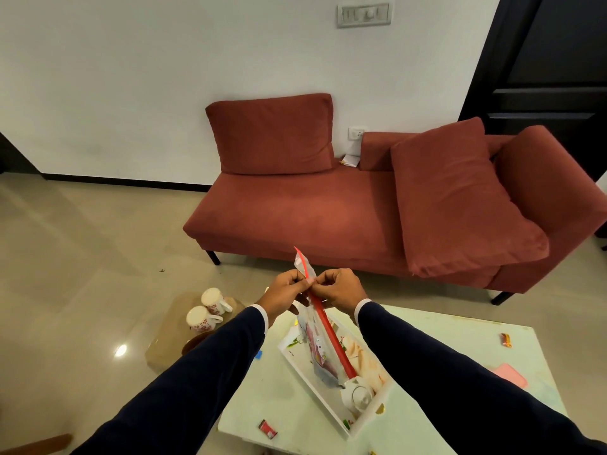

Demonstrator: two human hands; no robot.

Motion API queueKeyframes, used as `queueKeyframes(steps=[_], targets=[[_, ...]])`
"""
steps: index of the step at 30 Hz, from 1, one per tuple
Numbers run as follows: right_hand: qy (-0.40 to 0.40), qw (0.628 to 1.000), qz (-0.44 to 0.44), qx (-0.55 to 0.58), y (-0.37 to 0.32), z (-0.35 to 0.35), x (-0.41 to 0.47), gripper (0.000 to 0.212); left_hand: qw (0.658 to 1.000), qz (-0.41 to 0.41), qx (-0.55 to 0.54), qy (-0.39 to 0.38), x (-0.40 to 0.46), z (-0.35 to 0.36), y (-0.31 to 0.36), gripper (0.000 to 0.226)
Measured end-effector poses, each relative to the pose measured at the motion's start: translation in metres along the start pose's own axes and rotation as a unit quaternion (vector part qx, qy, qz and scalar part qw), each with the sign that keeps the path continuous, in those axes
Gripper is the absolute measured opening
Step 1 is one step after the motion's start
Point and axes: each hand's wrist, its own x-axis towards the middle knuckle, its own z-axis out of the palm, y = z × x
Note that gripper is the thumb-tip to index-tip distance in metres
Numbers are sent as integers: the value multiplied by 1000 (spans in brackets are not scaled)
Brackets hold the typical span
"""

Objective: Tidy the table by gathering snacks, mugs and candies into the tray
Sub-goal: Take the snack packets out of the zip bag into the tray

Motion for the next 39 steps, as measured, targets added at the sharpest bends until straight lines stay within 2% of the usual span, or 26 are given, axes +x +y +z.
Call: queueKeyframes(steps=[3,6,7,9,11,12,16,20,22,23,25,27,28,29,31,32,34,36,39], targets=[[-4,1000,1,-11,-2,-8,3,10,998,7,62,0,3,-9,1,19],[35,999,10,-31,-6,-27,11,12,985,6,159,58,7,-24,2,22],[64,996,4,-57,-7,-38,15,16,974,7,212,83,7,-34,1,25],[115,984,-10,-133,-7,-67,23,17,928,5,357,107,5,-59,-4,30],[111,970,-14,-215,-6,-95,27,11,885,-4,454,104,2,-83,-9,30],[98,965,-17,-241,-6,-103,27,10,882,-1,460,106,1,-91,-10,29],[83,916,-80,-385,-11,-99,32,16,895,43,428,121,5,-96,0,26],[90,903,-83,-411,-14,-94,35,23,945,56,281,160,6,-101,6,19],[104,878,-175,-433,-19,-84,35,19,955,76,236,164,6,-100,9,18],[84,878,-232,-411,-24,-74,32,14,959,83,214,167,5,-97,11,18],[-42,891,-268,-364,-36,-44,24,29,968,91,153,178,5,-91,16,18],[-163,879,-223,-388,-47,-10,18,59,974,90,78,194,6,-88,24,16],[-188,866,-204,-416,-49,4,16,67,974,89,44,203,6,-87,29,17],[-193,857,-198,-436,-49,16,19,62,973,90,16,212,6,-89,33,18],[-173,866,-204,-423,-56,31,27,31,968,96,-30,231,4,-97,40,20],[-160,881,-205,-396,-62,35,32,25,966,100,-53,234,1,-103,40,20],[-144,918,-193,-314,-77,36,42,32,964,106,-117,212,-7,-117,34,15],[-133,930,-204,-276,-91,34,53,34,966,82,-155,189,-14,-130,20,14],[-110,944,-193,-243,-114,33,67,23,975,-4,-124,184,-18,-144,-13,19]])
